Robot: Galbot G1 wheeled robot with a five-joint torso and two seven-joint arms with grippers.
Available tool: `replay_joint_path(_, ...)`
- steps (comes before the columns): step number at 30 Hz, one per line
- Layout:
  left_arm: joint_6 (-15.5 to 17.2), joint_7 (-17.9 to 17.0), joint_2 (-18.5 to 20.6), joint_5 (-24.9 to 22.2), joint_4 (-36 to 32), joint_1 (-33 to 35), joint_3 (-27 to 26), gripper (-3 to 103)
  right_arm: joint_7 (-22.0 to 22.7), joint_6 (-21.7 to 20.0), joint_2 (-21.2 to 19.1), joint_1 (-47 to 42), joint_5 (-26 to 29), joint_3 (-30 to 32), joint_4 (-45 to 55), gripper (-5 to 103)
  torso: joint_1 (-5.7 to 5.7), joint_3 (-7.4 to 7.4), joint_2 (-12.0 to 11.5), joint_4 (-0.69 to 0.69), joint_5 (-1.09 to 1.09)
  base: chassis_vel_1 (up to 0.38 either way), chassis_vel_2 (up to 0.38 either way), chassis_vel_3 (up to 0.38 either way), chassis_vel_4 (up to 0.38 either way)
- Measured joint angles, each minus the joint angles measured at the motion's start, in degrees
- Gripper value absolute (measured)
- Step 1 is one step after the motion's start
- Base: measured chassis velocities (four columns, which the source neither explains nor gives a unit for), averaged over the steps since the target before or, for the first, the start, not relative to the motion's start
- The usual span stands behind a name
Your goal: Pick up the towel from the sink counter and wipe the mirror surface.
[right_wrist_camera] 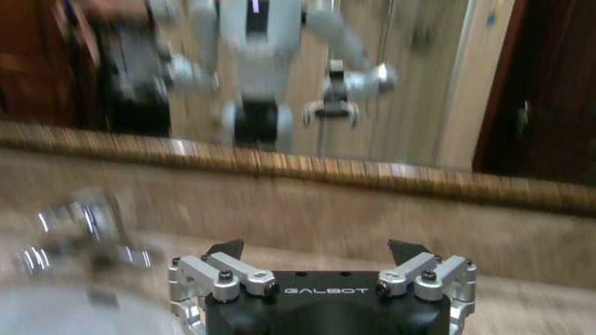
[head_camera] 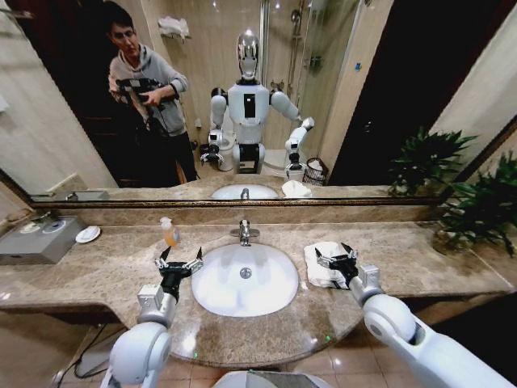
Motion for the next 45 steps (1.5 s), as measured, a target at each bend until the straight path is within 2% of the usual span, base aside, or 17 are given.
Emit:
replay_joint_path(4,0.0,0.0,0.01,0.0,0.0,0.0,0.0,100,-1.45,4.23,3.99,-0.82,-3.36,6.58,3.45,100,0.0,0.0,0.0,0.01,-0.01,0.0,0.0,0.0,0.0)
replay_joint_path(5,0.0,0.0,0.01,0.0,0.0,0.0,0.0,100,-1.45,4.23,3.99,-0.82,-3.36,6.58,3.45,100,0.0,0.0,0.0,0.01,-0.01,0.0,0.0,0.0,0.0)
replay_joint_path(8,0.0,0.0,-0.01,0.0,0.0,0.0,0.0,100,-2.63,6.57,8.9,-3.07,-6.25,11.86,5.69,100,0.0,0.0,0.0,0.02,-0.01,0.0,0.0,0.0,0.0)
replay_joint_path(9,0.0,0.0,-0.01,0.0,0.0,0.0,0.0,100,-2.63,6.57,8.9,-3.07,-6.25,11.86,5.69,100,0.0,0.0,0.0,0.02,-0.01,0.0,0.0,0.0,0.0)
replay_joint_path(11,0.0,0.0,0.0,0.0,0.0,0.01,0.0,100,-5.2,8.57,12.6,-6.07,-9.83,15.58,6.81,100,0.0,0.0,0.0,0.0,0.02,0.0,0.0,0.0,0.0)
replay_joint_path(12,0.0,0.0,0.0,0.0,0.0,0.01,0.0,100,-5.2,8.57,12.6,-6.07,-9.83,15.58,6.81,100,0.0,0.0,0.0,0.0,0.02,0.0,0.0,0.0,0.0)
replay_joint_path(15,0.0,0.0,0.01,0.0,0.0,0.0,0.0,100,-8.64,12.58,17.45,-10.07,-14.67,20.07,8.46,100,0.0,0.0,0.0,-0.01,0.0,0.0,0.0,0.0,0.0)
replay_joint_path(16,0.0,0.0,0.01,0.0,0.0,0.0,0.0,100,-8.64,12.58,17.45,-10.07,-14.67,20.07,8.46,100,0.0,0.0,0.0,-0.01,0.0,0.0,0.0,0.0,0.0)
replay_joint_path(18,0.0,0.0,0.0,0.0,0.0,0.0,0.0,100,-10.14,13.97,20.35,-12.66,-15.54,21.69,10.07,100,0.0,0.0,0.0,-0.02,0.0,0.0,0.0,0.0,0.0)
replay_joint_path(20,0.0,0.0,0.0,0.0,0.0,0.0,0.0,100,-10.99,14.34,21.93,-14.08,-16.09,21.35,11.0,100,0.0,0.0,0.0,-0.01,-0.01,0.0,0.0,0.0,0.0)
replay_joint_path(31,0.0,0.0,0.0,0.0,0.0,0.0,0.0,100,-10.84,13.36,24.04,-13.87,-18.43,17.42,13.52,100,0.0,0.0,0.0,0.01,-0.01,0.0,0.0,0.0,0.0)
replay_joint_path(45,0.0,0.0,0.01,0.0,0.0,-0.01,0.0,100,-14.25,15.88,28.64,-9.32,-20.08,13.54,10.96,100,0.02,0.01,0.0,0.0,0.01,0.044,-0.039,-0.044,0.044)
